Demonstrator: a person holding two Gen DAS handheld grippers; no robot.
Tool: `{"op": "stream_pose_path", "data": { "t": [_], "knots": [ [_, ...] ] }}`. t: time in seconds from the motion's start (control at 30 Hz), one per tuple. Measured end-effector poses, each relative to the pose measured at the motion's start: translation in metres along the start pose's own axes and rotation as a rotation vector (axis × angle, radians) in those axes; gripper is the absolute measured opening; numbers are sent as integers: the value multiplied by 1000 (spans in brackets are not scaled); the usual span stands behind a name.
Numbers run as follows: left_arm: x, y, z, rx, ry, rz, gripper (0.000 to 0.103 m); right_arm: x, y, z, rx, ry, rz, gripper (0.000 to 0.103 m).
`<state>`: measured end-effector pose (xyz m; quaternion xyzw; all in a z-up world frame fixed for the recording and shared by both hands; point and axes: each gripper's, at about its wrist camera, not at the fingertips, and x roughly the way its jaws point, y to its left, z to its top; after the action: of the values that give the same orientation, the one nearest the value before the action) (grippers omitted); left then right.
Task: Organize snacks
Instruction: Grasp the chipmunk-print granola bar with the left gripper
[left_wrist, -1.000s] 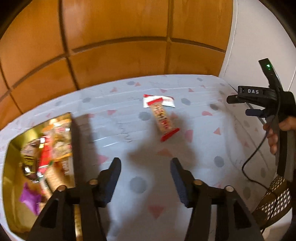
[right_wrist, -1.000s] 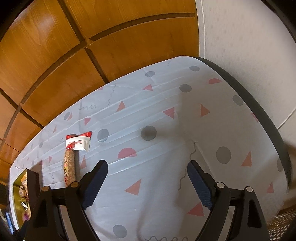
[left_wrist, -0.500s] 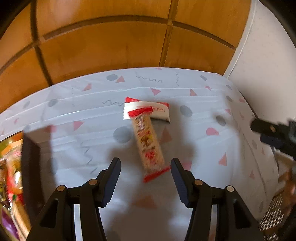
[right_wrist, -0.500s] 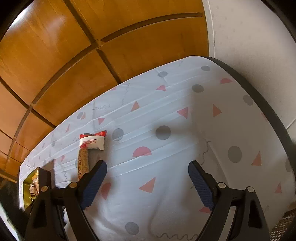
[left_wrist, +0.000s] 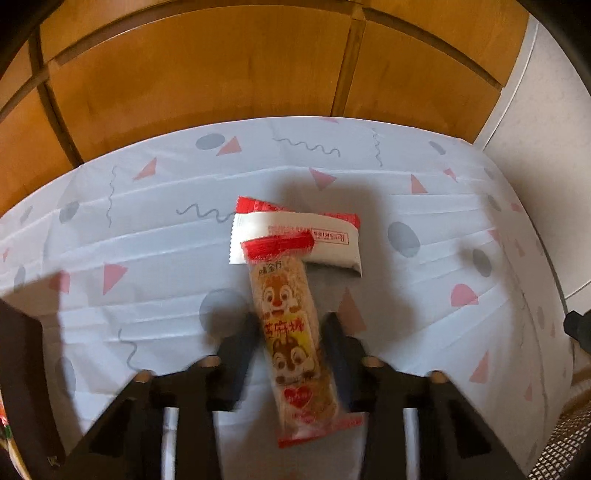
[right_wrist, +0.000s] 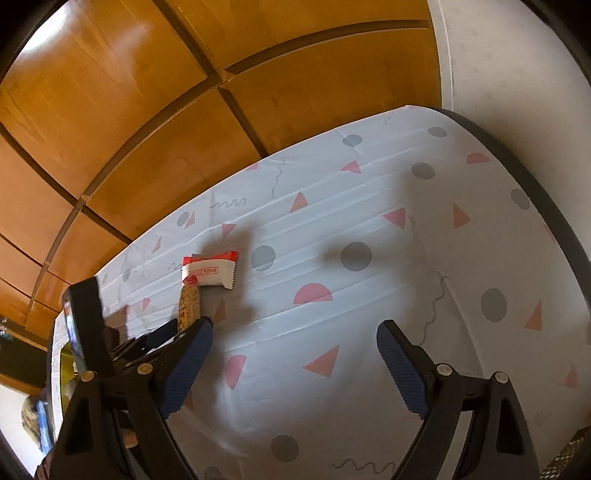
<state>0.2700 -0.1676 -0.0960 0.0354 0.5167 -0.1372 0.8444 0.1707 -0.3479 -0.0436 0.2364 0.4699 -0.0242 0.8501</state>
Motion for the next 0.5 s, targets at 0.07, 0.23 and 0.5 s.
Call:
{"op": "stream_pose_path", "data": {
  "t": [0.07,0.23,0.5],
  "knots": [
    [-1,2,-3,-4,-10,-1,29,0,1,0,-6,-5,-5,91],
    [-19,13,-26,-29,-24,2,29,1,2,-2,-22,-4,-18,91],
    [-62,21,-102,3,-74,107,29,4,1,-5,-32,10,-36,91]
  ]
}}
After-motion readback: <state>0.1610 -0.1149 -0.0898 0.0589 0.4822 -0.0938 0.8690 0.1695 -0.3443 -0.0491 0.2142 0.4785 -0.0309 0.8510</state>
